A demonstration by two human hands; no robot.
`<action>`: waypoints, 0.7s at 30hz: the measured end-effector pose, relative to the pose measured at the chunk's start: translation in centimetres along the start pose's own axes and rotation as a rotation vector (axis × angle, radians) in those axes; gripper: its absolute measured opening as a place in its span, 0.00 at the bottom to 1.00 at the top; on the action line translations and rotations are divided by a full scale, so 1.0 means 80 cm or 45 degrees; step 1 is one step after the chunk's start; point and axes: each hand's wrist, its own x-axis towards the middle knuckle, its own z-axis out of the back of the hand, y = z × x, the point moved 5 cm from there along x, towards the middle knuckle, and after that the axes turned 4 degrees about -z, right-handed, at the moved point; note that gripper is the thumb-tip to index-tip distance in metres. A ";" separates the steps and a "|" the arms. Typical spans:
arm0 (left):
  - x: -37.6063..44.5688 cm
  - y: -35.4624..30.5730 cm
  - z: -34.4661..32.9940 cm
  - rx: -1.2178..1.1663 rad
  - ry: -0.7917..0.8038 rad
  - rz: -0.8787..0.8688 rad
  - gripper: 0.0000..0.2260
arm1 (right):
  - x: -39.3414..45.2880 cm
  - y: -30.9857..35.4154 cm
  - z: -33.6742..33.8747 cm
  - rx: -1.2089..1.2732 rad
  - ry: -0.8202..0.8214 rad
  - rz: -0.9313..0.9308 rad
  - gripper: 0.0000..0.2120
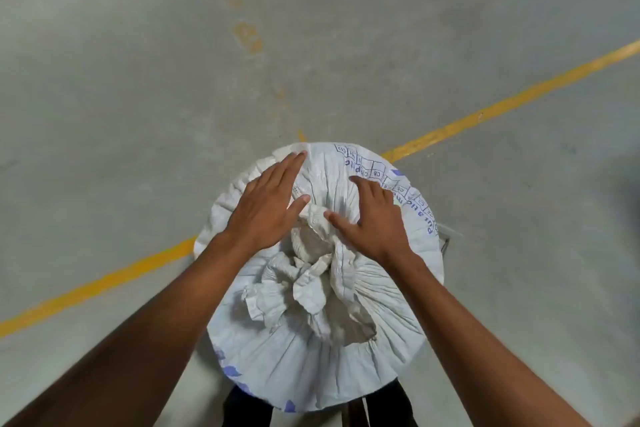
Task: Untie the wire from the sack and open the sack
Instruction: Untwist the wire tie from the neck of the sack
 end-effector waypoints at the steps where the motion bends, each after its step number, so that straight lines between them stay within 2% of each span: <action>1: 0.000 0.001 -0.005 -0.053 0.020 0.016 0.31 | -0.004 -0.001 -0.005 0.004 0.010 -0.028 0.42; 4: -0.007 0.008 -0.024 -0.102 0.109 0.019 0.27 | -0.024 -0.004 -0.022 -0.007 0.042 -0.072 0.34; 8: -0.026 0.017 -0.043 -0.102 0.153 -0.057 0.22 | -0.049 -0.010 -0.046 0.193 0.094 0.022 0.21; 16: -0.052 0.035 -0.053 -0.222 0.110 -0.072 0.12 | -0.092 -0.009 -0.069 0.555 0.126 0.126 0.12; 18: -0.059 0.037 -0.058 -0.347 0.095 0.004 0.16 | -0.099 -0.014 -0.067 0.727 0.077 0.068 0.09; 21: -0.069 0.033 -0.062 -0.579 0.043 0.136 0.26 | -0.111 -0.023 -0.065 0.963 -0.005 -0.074 0.17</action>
